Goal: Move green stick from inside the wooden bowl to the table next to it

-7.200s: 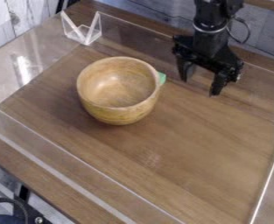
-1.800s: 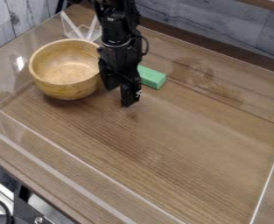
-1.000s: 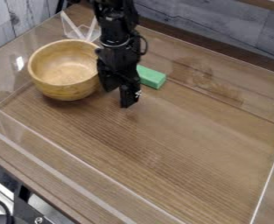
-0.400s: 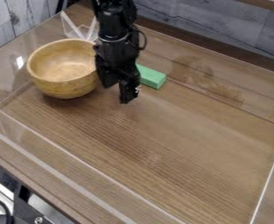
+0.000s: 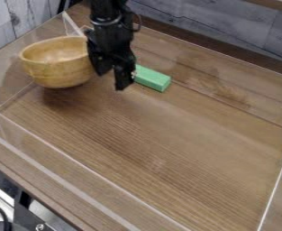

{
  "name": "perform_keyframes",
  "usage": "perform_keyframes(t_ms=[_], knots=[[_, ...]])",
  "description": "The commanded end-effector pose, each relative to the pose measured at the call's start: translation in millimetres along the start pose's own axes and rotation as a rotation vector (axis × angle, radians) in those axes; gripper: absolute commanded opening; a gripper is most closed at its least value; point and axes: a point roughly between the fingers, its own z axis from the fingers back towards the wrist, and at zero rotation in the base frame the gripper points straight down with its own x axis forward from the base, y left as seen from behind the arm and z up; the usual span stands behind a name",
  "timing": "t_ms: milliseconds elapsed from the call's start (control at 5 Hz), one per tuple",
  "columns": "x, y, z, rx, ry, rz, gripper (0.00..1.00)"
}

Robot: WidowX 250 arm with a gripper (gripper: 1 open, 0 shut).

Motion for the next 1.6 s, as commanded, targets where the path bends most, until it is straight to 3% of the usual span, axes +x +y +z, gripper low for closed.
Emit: perform_keyframes(t_ms=[0, 400, 600, 800, 1000, 1400], knots=[[-6.5, 45, 20.5, 0.069, -0.050, 0.101, 1.00], [-11.3, 57, 14.1, 0.089, -0.024, 0.114, 1.00], [-13.2, 59, 8.0, 0.092, -0.016, 0.119, 0.00], [-13.5, 60, 7.3, 0.090, -0.013, 0.133, 1.00], [-14.3, 62, 6.5, 0.089, -0.009, 0.145, 1.00], [-13.2, 64, -11.4, 0.090, 0.002, 0.153, 1.00]])
